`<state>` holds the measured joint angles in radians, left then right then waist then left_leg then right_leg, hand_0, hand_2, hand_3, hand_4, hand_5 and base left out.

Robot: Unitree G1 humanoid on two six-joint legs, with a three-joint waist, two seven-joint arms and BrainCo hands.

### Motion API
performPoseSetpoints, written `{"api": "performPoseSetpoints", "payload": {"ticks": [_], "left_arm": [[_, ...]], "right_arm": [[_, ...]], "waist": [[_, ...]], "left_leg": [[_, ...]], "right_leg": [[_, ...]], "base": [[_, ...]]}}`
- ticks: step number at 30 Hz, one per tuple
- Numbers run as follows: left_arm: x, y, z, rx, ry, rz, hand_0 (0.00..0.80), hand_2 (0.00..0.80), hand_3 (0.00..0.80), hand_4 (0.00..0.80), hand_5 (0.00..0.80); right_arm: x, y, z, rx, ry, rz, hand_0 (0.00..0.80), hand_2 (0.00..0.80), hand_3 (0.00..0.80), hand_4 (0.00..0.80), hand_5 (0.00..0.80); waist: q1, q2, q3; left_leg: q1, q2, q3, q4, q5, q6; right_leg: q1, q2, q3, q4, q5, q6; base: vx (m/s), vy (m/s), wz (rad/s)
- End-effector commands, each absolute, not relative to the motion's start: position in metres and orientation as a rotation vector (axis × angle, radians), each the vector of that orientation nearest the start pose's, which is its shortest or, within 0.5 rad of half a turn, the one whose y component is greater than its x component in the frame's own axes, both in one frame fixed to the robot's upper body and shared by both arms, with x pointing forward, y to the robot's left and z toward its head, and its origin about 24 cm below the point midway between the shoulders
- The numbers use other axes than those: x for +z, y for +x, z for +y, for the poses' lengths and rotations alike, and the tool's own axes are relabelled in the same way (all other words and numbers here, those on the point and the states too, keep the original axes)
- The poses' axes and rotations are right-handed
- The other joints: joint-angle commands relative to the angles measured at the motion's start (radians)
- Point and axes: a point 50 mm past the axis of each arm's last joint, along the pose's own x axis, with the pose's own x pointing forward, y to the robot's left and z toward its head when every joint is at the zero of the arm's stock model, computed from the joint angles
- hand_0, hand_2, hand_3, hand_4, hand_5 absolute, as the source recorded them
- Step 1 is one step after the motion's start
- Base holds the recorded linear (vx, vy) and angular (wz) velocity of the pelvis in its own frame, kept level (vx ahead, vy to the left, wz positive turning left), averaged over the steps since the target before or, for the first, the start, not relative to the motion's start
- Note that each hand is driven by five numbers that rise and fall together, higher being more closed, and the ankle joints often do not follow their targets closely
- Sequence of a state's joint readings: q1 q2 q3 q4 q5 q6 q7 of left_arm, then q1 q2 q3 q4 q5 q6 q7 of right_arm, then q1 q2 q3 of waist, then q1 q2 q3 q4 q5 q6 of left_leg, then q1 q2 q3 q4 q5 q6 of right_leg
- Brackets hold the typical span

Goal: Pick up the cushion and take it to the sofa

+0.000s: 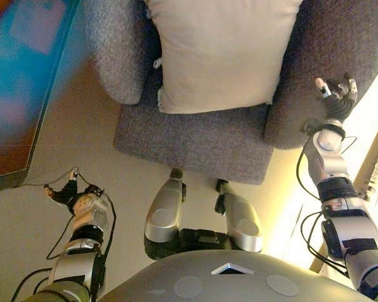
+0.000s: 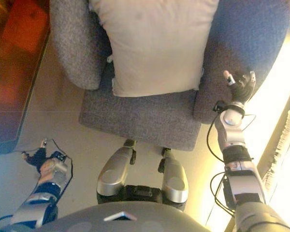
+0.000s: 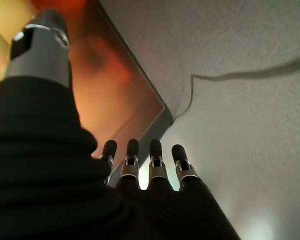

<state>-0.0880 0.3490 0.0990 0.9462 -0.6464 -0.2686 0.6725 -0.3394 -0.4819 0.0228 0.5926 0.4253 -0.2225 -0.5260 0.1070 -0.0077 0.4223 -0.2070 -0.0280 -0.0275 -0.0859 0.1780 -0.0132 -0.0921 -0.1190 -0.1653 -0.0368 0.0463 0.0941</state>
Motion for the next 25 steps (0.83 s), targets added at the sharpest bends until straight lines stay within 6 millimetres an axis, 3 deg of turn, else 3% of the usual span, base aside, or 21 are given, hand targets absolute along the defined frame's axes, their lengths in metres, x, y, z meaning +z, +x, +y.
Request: {"api": "performPoseSetpoints", "payload": {"ticks": [1, 5, 6, 9, 12, 16, 21, 25], "left_arm": [[-0.104, 0.133, 0.32, 1.152, -0.031, 0.749, 0.0, 0.0, 0.0, 0.0, 0.0], [-0.124, 0.101, 0.313, 1.112, -0.008, 0.951, 0.0, 0.0, 0.0, 0.0, 0.0], [-0.129, 0.092, 0.309, 1.107, -0.029, 0.982, 0.0, 0.0, 0.0, 0.0, 0.0], [-0.139, 0.077, 0.299, 1.01, -0.028, 1.054, 0.0, 0.0, 0.0, 0.0, 0.0], [-0.152, 0.065, 0.277, 0.862, 0.005, 1.152, 0.0, 0.0, 0.0, 0.0, 0.0], [-0.162, 0.054, 0.254, 0.696, 0.054, 1.278, 0.0, 0.0, 0.0, 0.0, 0.0], [-0.168, 0.046, 0.24, 0.565, 0.068, 1.367, 0.0, 0.0, 0.0, 0.0, 0.0], [-0.17, 0.051, 0.232, 0.475, 0.063, 1.354, 0.0, 0.0, 0.0, 0.0, 0.0]], "right_arm": [[0.03, 0.241, -0.363, -0.953, -0.158, 0.147, 0.0, 0.0, 0.0, 0.0, 0.0], [-0.032, 0.199, -0.356, -0.916, -0.156, 0.449, 0.0, 0.0, 0.0, 0.0, 0.0], [-0.056, 0.178, -0.348, -0.881, -0.15, 0.555, 0.0, 0.0, 0.0, 0.0, 0.0], [-0.107, 0.131, -0.319, -0.822, -0.1, 0.803, 0.0, 0.0, 0.0, 0.0, 0.0], [-0.139, 0.093, -0.288, -0.743, -0.071, 1.015, 0.0, 0.0, 0.0, 0.0, 0.0], [-0.162, 0.058, -0.255, -0.606, -0.061, 1.26, 0.0, 0.0, 0.0, 0.0, 0.0], [-0.171, 0.042, -0.232, -0.447, -0.077, 1.388, 0.0, 0.0, 0.0, 0.0, 0.0], [-0.173, 0.042, -0.224, -0.335, -0.115, 1.401, 0.0, 0.0, 0.0, 0.0, 0.0]], "waist": [[-0.064, -0.028, -0.082], [-0.077, -0.042, -0.124], [-0.08, -0.045, -0.138], [-0.082, -0.05, -0.178], [-0.082, -0.05, -0.222], [-0.088, -0.043, -0.262], [-0.103, -0.036, -0.291], [-0.11, -0.032, -0.298]], "left_leg": [[0.048, 0.041, 0.021, 0.059, -0.159, -0.054], [0.083, 0.048, 0.032, 0.044, -0.158, -0.05], [0.097, 0.049, 0.035, 0.042, -0.159, -0.047], [0.135, 0.051, 0.035, 0.039, -0.166, -0.039], [0.17, 0.049, 0.035, 0.036, -0.173, -0.032], [0.22, 0.045, 0.037, 0.023, -0.18, -0.024], [0.267, 0.043, 0.043, 0.016, -0.196, -0.017], [0.288, 0.042, 0.048, 0.019, -0.205, -0.014]], "right_leg": [[-0.073, -0.06, 0.03, 0.023, 0.028, 0.034], [-0.045, -0.05, 0.035, 0.02, 0.027, 0.034], [-0.033, -0.047, 0.038, 0.021, 0.025, 0.033], [0.001, -0.038, 0.042, 0.028, 0.015, 0.028], [0.038, -0.027, 0.047, 0.03, 0.005, 0.022], [0.087, -0.016, 0.051, 0.025, -0.005, 0.018], [0.129, -0.007, 0.065, 0.02, -0.017, 0.014], [0.151, -0.002, 0.071, 0.021, -0.028, 0.01]], "base": [[0.0, 0.0, 0.0], [0.034, -0.017, -0.07], [0.077, -0.038, -0.15], [0.122, -0.058, -0.15], [0.146, -0.059, -0.13], [0.128, -0.036, -0.11], [0.078, -0.027, -0.08], [0.031, -0.012, -0.03]]}}
